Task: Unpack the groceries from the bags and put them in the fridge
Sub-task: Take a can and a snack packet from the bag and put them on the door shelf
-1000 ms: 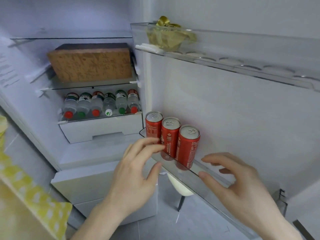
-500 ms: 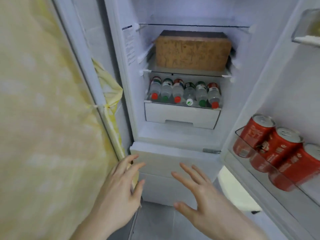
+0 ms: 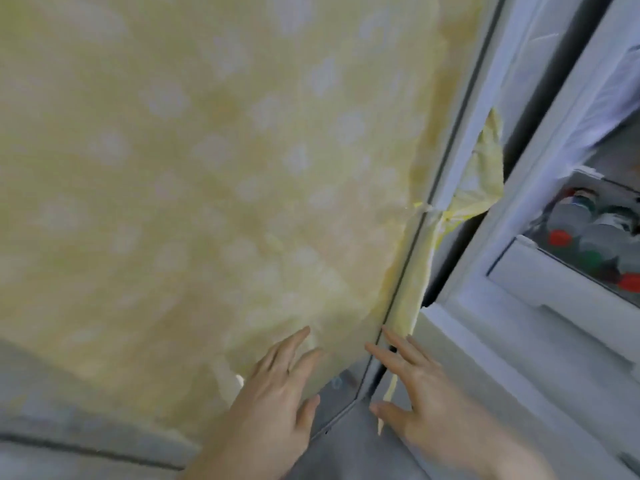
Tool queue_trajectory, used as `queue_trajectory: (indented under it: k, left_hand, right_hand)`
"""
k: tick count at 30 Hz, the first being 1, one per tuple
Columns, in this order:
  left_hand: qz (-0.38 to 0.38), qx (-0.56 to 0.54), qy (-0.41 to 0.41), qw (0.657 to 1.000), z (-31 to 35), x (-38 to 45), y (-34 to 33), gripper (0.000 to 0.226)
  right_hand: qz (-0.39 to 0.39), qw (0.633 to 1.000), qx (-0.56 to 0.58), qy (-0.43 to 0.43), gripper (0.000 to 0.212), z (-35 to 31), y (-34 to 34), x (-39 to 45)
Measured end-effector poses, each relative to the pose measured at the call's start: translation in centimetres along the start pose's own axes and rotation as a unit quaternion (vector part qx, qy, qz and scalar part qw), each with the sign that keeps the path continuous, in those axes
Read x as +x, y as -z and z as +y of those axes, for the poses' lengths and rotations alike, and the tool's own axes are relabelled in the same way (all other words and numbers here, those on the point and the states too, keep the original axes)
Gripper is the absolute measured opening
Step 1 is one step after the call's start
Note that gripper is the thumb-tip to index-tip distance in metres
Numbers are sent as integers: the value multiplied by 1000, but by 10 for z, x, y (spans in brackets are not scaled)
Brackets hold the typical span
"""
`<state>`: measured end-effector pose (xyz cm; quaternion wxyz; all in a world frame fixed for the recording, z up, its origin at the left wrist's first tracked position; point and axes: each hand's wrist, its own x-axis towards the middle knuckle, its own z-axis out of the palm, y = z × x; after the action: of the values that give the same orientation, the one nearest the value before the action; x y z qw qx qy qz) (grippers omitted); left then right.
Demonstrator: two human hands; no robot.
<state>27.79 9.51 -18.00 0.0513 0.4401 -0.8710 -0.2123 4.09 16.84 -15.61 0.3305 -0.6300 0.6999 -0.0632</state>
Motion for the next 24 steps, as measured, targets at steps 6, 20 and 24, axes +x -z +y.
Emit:
queue_trajectory:
  k: [6,20,24]
  left_hand:
    - [0,4,178,984,-3,-49,-29,66]
    - [164,0,457,874,-7,-238,-14,70]
    - [201,-9,502,841,-9,-308,-14,70]
  right_hand:
    - [-83,989,-49,115,73,-6,10,46]
    - [-231,879,-221,353,72,-153,-61,22]
    - [-265,843,-254,392,72,-207,-96,-7]
